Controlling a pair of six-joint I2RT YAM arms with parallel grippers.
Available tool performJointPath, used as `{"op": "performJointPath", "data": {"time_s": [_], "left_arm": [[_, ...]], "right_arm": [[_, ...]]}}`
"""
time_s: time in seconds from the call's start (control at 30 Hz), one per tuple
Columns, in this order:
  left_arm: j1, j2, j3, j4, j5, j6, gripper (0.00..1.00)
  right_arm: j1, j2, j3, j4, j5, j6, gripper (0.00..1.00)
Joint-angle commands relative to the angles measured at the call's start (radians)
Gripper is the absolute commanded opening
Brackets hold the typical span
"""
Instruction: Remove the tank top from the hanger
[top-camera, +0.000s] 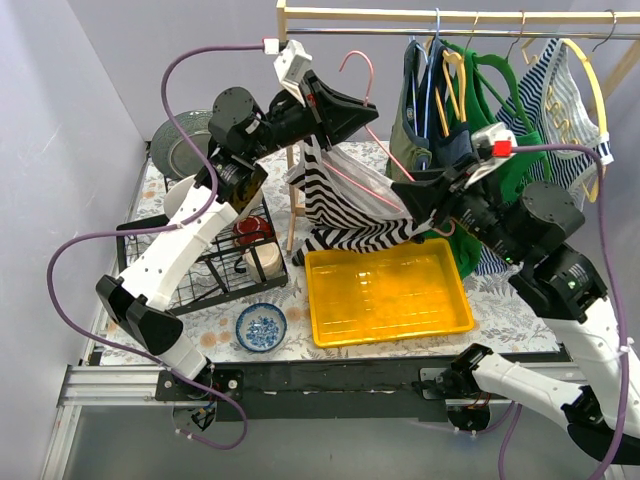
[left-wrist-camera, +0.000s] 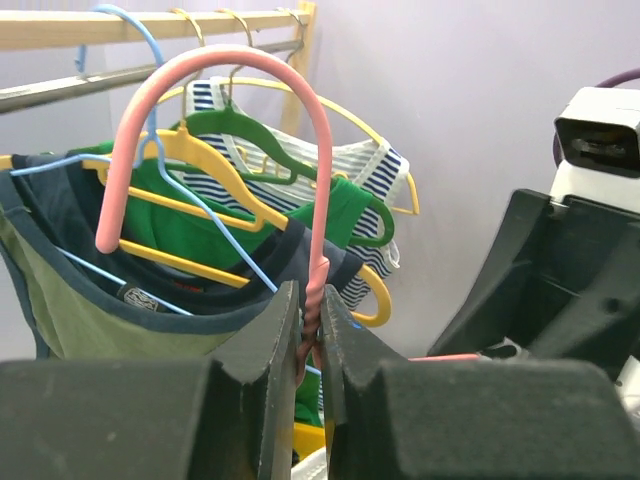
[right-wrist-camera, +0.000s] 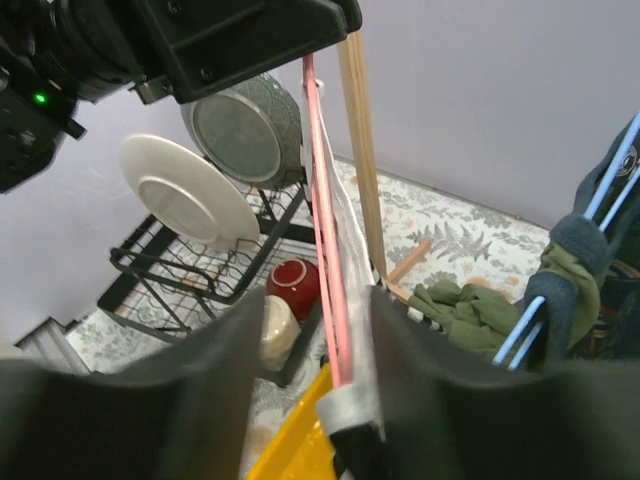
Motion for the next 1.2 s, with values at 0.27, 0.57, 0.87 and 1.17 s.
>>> {"op": "performJointPath", "data": {"time_s": [0.27,0.57,0.87,1.17], "left_arm": [[0.014,-0.034,0.241,-0.048,-0.182,0.017,0.0],[0.014,-0.054,0.31,-0.114,-0.277,0.046,0.0],[0.014,-0.134,0.215,-0.071,-0.291,-0.015,0.0],[0.014,-0.189,0.158,-0.057,-0.253,-0.033,0.0]], "right_arm": [[0.002,-0.088,0.156,-0.013,-0.05,0.025,0.86],[0.002,-0.136,0.095,0.04,-0.006,0.042,0.98],[0.002,-0.093,0.032,0.158,-0.029,0.055,0.9],[0.002,-0.088,-0.03,0.223,0.072,0.051,0.9]]}}
